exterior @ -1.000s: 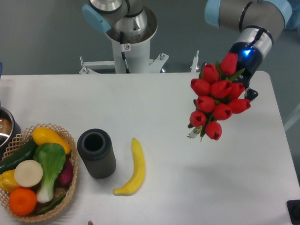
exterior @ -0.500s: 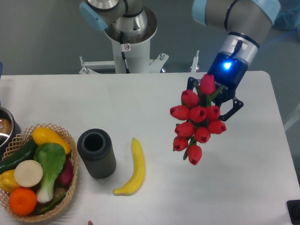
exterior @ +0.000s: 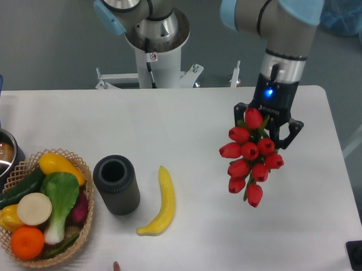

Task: Place the flowers on the table
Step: 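Lower the held tulips toward the table beside the yellow banana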

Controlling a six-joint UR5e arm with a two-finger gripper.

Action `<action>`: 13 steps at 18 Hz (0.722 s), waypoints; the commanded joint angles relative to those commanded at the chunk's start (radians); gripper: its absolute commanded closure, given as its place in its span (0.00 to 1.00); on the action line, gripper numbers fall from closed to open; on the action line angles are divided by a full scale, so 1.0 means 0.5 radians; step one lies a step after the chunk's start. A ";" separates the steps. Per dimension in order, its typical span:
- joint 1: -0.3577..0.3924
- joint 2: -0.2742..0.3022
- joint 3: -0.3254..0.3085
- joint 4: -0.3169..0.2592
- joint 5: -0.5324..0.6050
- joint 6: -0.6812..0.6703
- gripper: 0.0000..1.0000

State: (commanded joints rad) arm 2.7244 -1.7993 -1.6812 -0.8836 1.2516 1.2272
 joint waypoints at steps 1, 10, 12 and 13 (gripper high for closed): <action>-0.021 -0.015 -0.003 0.000 0.031 0.000 0.48; -0.196 -0.227 -0.003 0.003 0.233 0.034 0.48; -0.199 -0.264 0.000 0.003 0.237 0.037 0.48; -0.202 -0.279 0.000 0.003 0.237 0.049 0.48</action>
State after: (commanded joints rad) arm 2.6231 -1.9389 -1.6812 -0.8820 1.3698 1.2517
